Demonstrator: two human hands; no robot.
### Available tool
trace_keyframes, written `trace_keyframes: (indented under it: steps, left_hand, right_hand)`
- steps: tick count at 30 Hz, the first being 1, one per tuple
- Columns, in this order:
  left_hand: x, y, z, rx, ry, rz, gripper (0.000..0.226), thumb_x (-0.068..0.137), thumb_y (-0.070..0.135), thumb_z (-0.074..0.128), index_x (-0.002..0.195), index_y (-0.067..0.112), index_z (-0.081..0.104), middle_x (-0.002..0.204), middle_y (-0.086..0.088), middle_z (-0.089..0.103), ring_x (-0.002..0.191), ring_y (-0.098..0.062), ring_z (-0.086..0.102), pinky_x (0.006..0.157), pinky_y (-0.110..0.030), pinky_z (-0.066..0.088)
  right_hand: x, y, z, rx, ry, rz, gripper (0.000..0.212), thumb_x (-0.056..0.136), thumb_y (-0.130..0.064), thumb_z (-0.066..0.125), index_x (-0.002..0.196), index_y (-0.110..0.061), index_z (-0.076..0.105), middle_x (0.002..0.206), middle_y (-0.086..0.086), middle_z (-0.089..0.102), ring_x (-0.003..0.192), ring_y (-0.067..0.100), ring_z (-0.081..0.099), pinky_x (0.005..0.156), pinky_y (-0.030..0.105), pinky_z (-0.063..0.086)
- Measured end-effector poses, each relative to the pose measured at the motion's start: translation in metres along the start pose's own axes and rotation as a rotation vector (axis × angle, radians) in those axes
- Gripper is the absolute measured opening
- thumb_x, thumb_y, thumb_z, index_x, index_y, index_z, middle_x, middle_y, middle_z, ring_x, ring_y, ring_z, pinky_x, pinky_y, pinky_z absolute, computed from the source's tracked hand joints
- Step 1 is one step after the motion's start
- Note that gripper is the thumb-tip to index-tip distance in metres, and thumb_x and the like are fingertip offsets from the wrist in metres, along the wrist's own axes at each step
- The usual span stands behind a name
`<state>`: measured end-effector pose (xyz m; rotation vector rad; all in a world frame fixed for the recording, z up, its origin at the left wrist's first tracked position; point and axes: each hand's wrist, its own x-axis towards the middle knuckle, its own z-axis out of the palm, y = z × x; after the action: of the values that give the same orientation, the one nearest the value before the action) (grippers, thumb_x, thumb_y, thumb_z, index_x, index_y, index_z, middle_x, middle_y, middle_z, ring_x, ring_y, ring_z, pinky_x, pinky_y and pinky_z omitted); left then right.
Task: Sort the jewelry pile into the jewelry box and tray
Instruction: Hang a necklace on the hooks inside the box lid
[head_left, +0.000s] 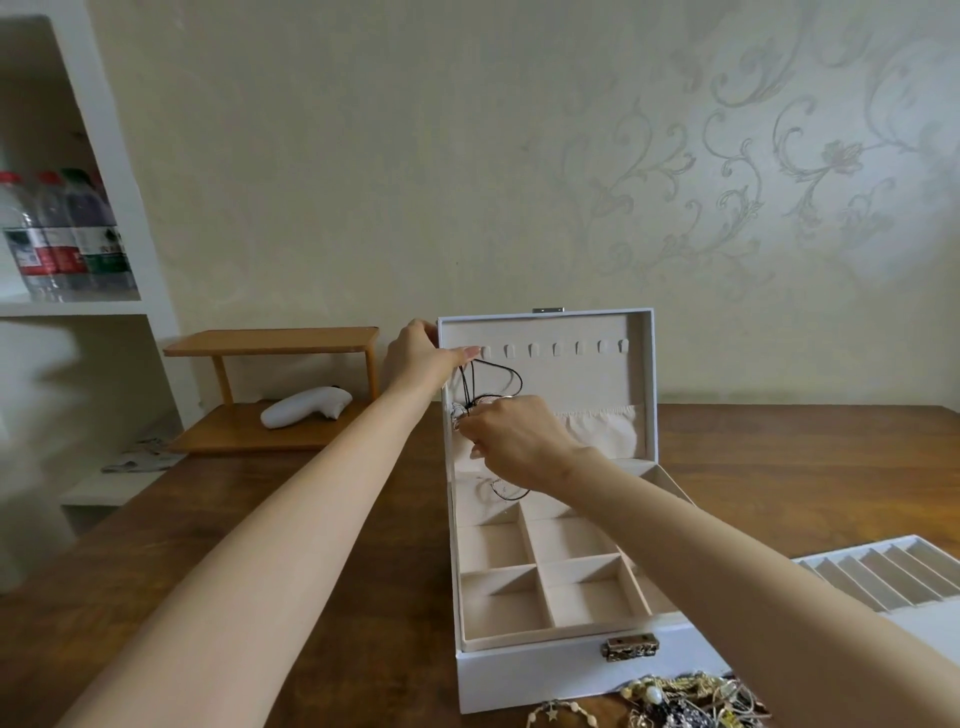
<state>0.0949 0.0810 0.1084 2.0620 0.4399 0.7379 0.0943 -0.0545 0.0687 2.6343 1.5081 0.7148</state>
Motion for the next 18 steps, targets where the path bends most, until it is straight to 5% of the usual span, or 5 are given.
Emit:
trace_keyframes:
  steps: [7,13,18]
  left_hand:
    - [0.003,-0.001,-0.001,-0.022,0.001,0.008,0.051,0.072,0.035,0.080,0.110,0.012,0.055,0.110,-0.005,0.064,0.089,-0.019,0.055,0.081,-0.032,0.047]
    - [0.004,-0.002,-0.001,-0.025,-0.003,0.020,0.049,0.074,0.034,0.079,0.110,0.011,0.055,0.110,-0.005,0.064,0.089,-0.019,0.056,0.079,-0.032,0.048]
    - [0.005,-0.003,0.000,-0.035,-0.008,0.013,0.050,0.074,0.034,0.079,0.111,0.011,0.055,0.111,-0.006,0.065,0.093,-0.021,0.059,0.080,-0.032,0.048]
  right_hand:
    - [-0.010,-0.008,0.001,-0.029,-0.123,-0.043,0.012,0.087,-0.005,0.050,0.093,-0.006,0.061,0.101,0.014,0.064,0.090,0.035,0.059,0.048,0.027,0.012]
    - [-0.026,-0.005,0.007,-0.036,-0.174,-0.198,0.013,0.085,-0.006,0.048,0.081,-0.015,0.058,0.091,0.008,0.066,0.085,0.030,0.057,0.061,0.031,0.030]
    - [-0.045,-0.001,0.008,0.038,-0.244,-0.241,0.018,0.081,-0.005,0.048,0.066,-0.014,0.043,0.073,0.008,0.056,0.071,0.029,0.050,0.058,0.031,0.028]
